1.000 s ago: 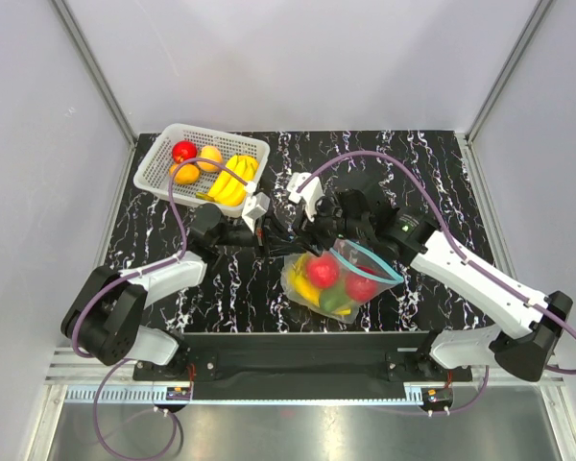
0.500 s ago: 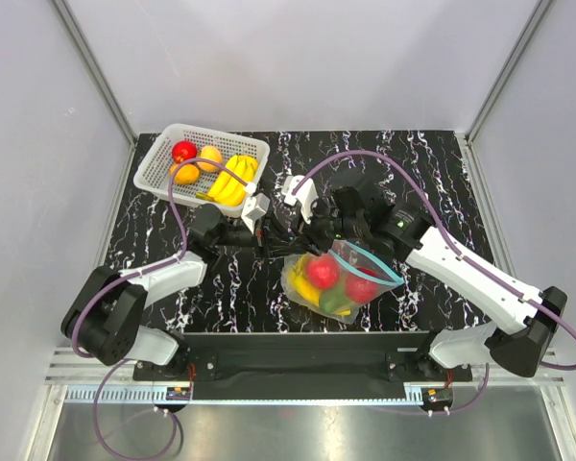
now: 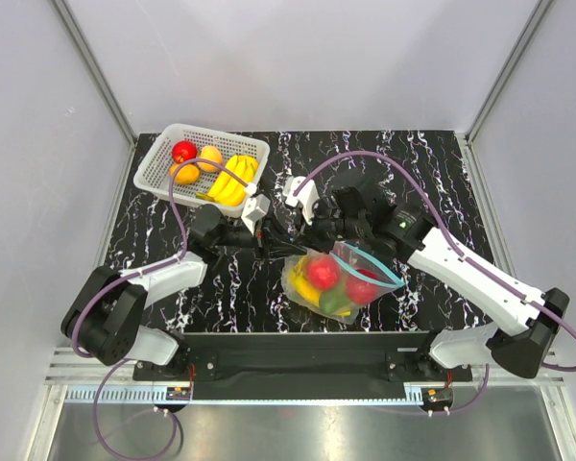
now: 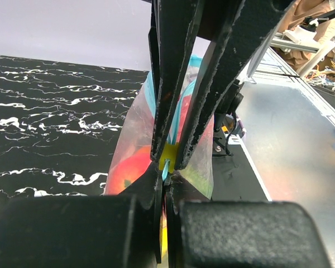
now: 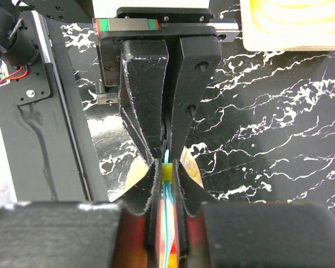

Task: Place the food in the zip-top bag and seal the zipper
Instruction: Zip the zipper food storage bag at the center of the board.

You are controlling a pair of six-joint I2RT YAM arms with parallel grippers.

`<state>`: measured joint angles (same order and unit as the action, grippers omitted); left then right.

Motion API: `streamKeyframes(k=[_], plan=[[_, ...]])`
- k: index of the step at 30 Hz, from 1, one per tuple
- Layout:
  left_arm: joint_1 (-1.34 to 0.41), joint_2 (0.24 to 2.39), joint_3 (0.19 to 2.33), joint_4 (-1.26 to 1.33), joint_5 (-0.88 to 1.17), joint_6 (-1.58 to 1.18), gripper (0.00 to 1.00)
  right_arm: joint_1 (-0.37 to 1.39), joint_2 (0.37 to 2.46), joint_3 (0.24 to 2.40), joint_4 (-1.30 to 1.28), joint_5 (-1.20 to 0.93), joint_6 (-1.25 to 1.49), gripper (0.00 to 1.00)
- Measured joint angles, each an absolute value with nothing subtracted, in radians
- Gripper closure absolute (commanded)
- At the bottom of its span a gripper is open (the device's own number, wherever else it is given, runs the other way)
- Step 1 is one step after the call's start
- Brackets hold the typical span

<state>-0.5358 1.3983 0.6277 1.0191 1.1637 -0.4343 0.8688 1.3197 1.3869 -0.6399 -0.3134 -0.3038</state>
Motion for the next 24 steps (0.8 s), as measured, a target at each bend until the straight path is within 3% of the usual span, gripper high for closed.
streamKeyframes(k=[2, 4, 6, 11, 24], plan=[[-0.537, 1.398, 0.628, 1.021, 1.164, -0.434, 1.00, 0.869, 1.316, 1.387, -0.646, -0.315, -0.305, 0.89], [-0.540, 1.398, 0.628, 1.025, 1.164, -0.434, 1.00, 0.869, 1.313, 1.387, -0.650, -0.315, -0.304, 0.83], [-0.540, 1.398, 0.628, 1.030, 1.164, -0.435, 1.00, 0.869, 1.308, 1.386, -0.653, -0.315, -0.302, 0.70], [-0.540, 1.398, 0.628, 1.042, 1.165, -0.437, 1.00, 0.869, 1.277, 1.361, -0.658, -0.312, -0.305, 0.61], [-0.540, 1.398, 0.628, 1.056, 1.175, -0.447, 1.00, 0.869, 1.290, 1.362, -0.659, -0.324, -0.307, 0.66]])
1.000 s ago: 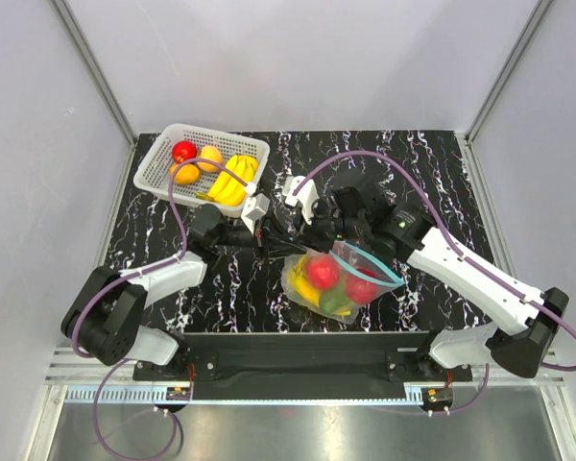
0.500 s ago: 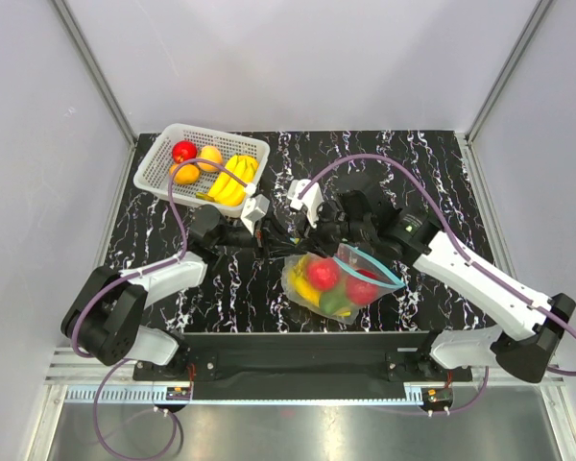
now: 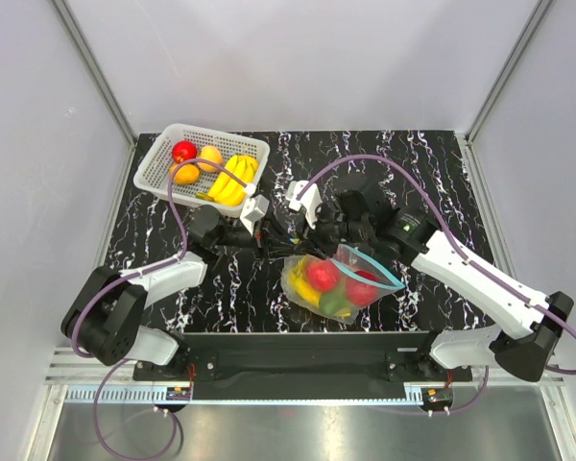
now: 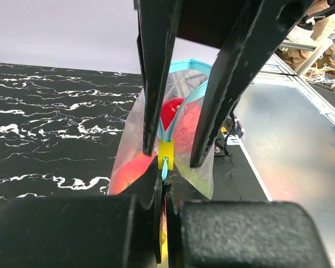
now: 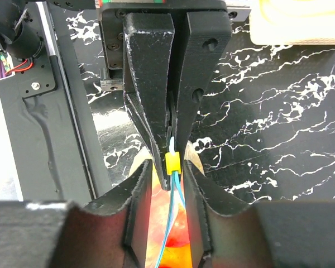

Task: Place the food in the zip-top bag and seal the zipper
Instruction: Zip the zipper food storage bag at the center of the board.

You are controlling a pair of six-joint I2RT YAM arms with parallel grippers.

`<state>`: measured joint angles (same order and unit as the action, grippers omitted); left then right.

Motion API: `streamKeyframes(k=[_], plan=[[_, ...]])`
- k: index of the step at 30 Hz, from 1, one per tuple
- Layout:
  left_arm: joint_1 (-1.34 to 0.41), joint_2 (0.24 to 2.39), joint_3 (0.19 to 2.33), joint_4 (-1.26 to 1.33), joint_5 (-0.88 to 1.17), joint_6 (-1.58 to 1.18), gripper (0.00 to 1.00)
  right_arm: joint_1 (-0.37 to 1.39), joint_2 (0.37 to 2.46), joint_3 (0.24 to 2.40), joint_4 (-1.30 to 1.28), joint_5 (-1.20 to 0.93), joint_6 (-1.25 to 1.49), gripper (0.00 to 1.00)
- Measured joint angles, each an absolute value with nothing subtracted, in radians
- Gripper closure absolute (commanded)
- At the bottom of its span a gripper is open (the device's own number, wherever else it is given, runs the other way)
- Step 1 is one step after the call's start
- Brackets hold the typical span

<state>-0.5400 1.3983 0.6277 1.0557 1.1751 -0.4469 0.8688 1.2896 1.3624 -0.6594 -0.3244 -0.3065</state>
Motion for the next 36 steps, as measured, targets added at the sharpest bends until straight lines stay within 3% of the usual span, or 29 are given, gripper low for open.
streamKeyframes(k=[15, 36], plan=[[-0.537, 1.398, 0.614, 1.087, 1.185, -0.471, 1.00, 0.869, 1.304, 1.365, -0.661, -0.344, -0.307, 0.93], [-0.480, 1.389, 0.581, 1.136, 1.154, -0.518, 1.00, 0.869, 1.171, 1.269, -0.682, -0.268, -0.236, 0.95]])
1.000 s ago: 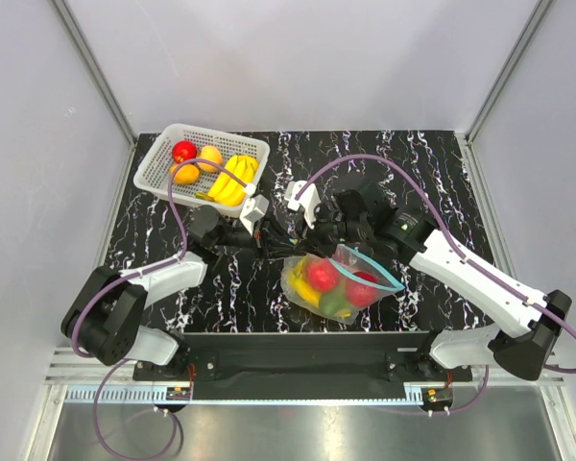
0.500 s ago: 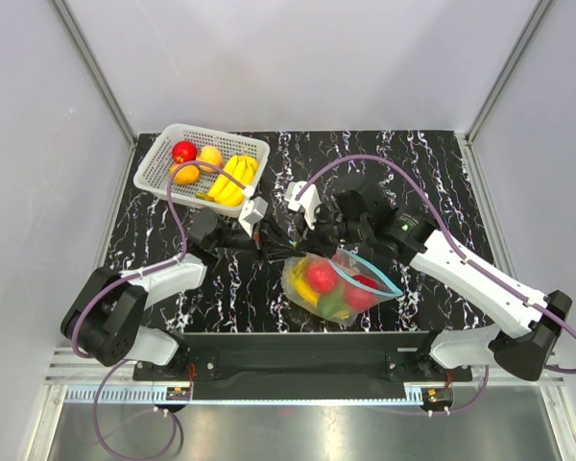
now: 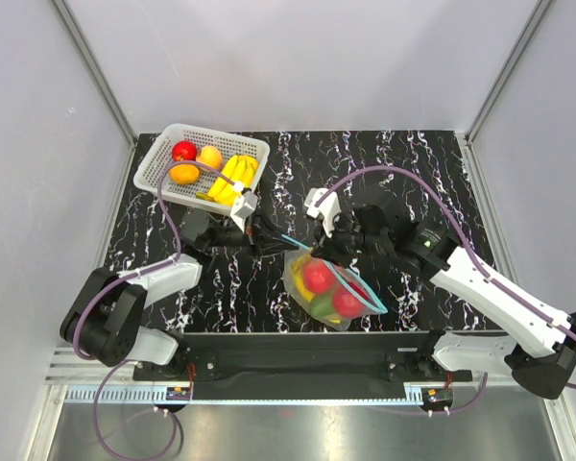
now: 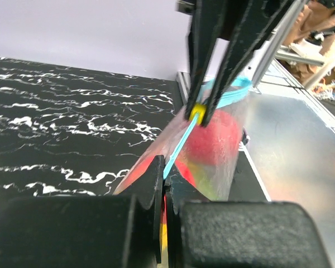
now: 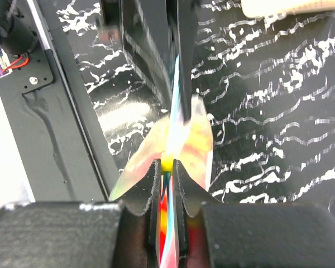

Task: Place the food in the zip-top bag and seal the zipper
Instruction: Zip the zipper food storage bag at the center of the board.

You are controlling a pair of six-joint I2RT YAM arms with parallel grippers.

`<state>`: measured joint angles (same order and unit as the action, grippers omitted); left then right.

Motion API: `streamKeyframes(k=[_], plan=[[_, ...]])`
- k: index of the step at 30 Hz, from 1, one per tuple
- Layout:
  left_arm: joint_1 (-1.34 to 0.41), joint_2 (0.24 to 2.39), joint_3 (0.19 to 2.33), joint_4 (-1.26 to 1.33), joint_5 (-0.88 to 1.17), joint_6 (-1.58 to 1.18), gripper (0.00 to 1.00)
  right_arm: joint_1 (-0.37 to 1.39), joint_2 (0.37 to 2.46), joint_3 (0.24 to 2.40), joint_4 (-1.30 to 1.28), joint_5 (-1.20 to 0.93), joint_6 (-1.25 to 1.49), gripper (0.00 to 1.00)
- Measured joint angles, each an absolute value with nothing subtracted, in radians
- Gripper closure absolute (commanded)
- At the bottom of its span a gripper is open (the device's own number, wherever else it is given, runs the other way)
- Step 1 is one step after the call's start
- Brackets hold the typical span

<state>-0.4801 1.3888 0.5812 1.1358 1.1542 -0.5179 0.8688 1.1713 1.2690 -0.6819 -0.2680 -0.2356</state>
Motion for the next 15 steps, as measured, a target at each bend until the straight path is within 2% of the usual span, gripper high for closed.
streamKeyframes(k=[15], plan=[[-0.338, 1.341, 0.545, 1.039, 1.058, -0.546, 1.00, 0.869, 1.063, 1.221, -0.796, -0.154, -0.120, 0.94]])
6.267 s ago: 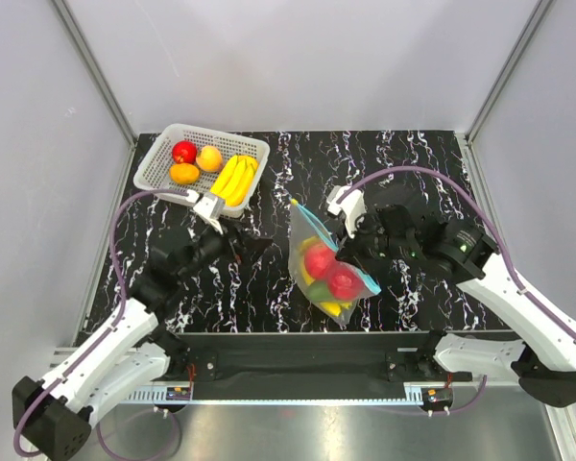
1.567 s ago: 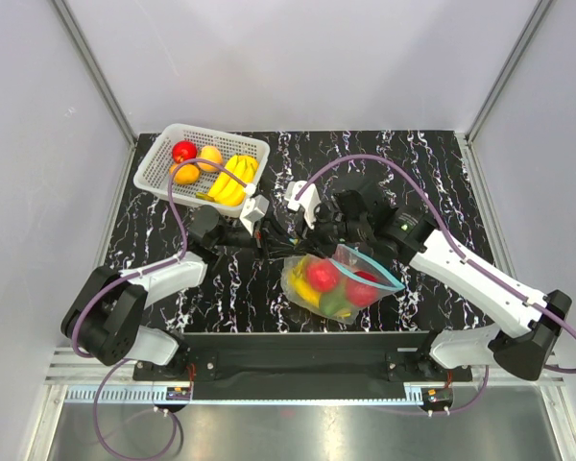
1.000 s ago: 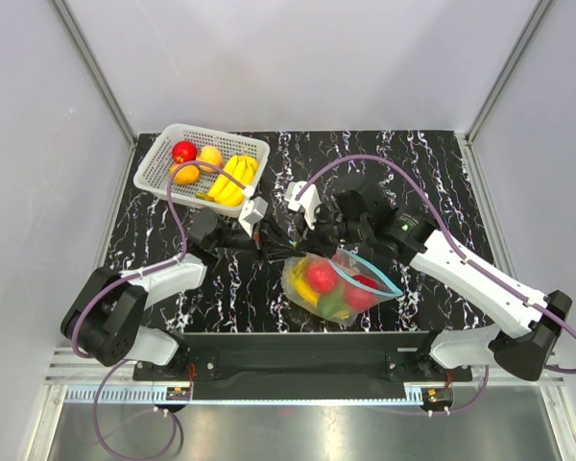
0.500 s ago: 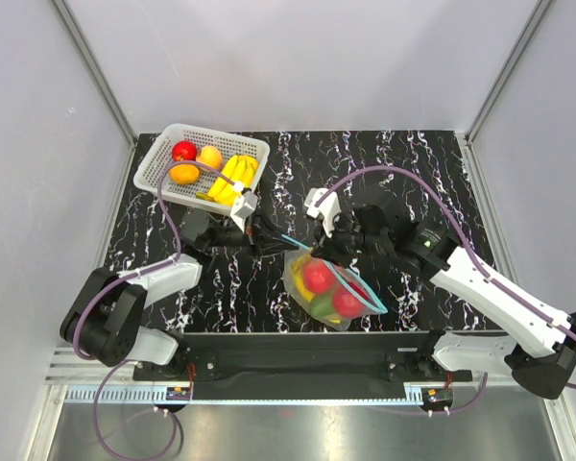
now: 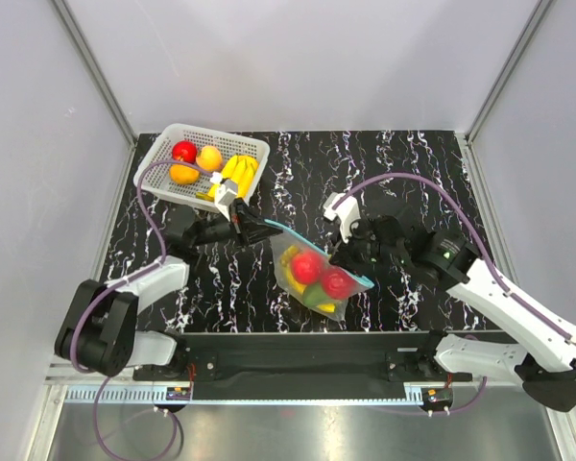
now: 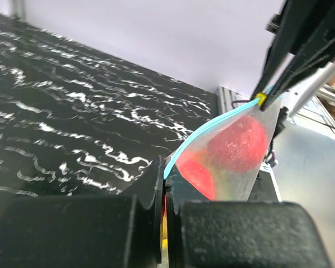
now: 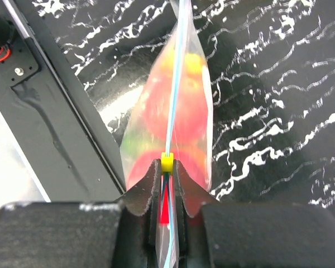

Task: Place the food in the zip-top bag and seal the zipper
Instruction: Zip the zipper food storage bag at the center of the board.

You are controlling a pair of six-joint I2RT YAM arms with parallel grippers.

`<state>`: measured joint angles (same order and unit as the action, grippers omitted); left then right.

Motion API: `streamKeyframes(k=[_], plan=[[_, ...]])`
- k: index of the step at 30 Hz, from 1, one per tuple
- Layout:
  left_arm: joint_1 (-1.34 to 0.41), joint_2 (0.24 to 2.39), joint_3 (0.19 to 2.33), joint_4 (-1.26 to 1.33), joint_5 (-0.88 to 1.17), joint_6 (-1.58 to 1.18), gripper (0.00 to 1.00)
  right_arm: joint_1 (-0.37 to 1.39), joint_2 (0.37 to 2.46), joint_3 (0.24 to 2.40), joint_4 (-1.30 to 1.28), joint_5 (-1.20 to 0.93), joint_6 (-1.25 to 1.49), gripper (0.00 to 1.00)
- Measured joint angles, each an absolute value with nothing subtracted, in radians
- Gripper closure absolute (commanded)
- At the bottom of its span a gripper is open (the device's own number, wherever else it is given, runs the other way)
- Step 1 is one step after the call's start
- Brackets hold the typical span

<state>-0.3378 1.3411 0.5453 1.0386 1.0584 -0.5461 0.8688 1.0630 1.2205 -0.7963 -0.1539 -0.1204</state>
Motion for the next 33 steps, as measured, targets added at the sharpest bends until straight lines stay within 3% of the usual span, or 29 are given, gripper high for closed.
streamKeyframes(k=[8, 16, 22, 23, 25, 26, 27, 28, 33], plan=[[-0.309, 1.209, 0.555, 0.722, 0.919, -0.407, 1.00, 0.869, 1.018, 1.217, -0.861, -0.123, -0.093, 0.94], [-0.246, 1.215, 0.555, 0.626, 0.864, -0.396, 1.00, 0.869, 0.996, 1.217, -0.911, -0.098, -0.068, 0.93], [-0.247, 1.215, 0.555, 0.642, 0.891, -0.403, 1.00, 0.869, 0.966, 1.217, -0.917, -0.090, -0.054, 0.82], [-0.247, 1.215, 0.555, 0.647, 0.895, -0.405, 1.00, 0.869, 0.962, 1.217, -0.918, -0.091, -0.052, 0.76], [-0.244, 1.215, 0.555, 0.651, 0.892, -0.403, 1.00, 0.869, 0.955, 1.217, -0.932, -0.097, -0.044, 0.45], [-0.239, 1.215, 0.555, 0.652, 0.889, -0.403, 1.00, 0.869, 0.951, 1.217, -0.944, -0.099, -0.041, 0.25], [-0.237, 1.215, 0.555, 0.653, 0.886, -0.403, 1.00, 0.869, 0.947, 1.217, -0.949, -0.100, -0.040, 0.24], [-0.237, 1.215, 0.555, 0.654, 0.883, -0.401, 1.00, 0.869, 0.944, 1.217, -0.948, -0.099, -0.047, 0.05], [-0.311, 1.215, 0.560, 0.629, 0.858, -0.347, 1.00, 0.869, 0.961, 1.220, -0.886, -0.091, -0.053, 0.00]])
